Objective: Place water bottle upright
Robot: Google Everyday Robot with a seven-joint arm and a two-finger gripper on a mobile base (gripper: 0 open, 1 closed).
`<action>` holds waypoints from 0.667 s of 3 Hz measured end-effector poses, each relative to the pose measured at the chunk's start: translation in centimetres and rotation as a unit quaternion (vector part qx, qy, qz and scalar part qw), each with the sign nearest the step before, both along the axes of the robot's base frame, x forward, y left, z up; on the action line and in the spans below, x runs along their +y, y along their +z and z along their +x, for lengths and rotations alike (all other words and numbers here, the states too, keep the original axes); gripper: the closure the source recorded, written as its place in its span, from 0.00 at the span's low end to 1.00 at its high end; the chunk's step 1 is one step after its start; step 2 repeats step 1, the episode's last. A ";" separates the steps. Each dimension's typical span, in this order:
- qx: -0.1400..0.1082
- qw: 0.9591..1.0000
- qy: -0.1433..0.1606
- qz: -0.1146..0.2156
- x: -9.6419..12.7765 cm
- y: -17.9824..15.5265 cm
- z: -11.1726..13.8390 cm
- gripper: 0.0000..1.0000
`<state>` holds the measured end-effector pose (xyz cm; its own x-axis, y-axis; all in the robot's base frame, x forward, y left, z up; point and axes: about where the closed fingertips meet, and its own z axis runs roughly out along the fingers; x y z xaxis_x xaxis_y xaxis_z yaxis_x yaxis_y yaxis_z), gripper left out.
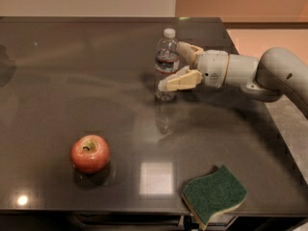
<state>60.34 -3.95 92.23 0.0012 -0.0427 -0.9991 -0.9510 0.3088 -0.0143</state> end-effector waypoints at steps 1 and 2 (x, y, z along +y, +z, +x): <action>0.000 1.000 0.000 0.000 0.0 0.0 0.0 0.00; 0.000 1.000 0.000 0.000 0.0 0.0 0.0 0.00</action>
Offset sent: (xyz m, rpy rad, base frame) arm 0.0000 0.0000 0.0000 0.0000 0.0000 0.0000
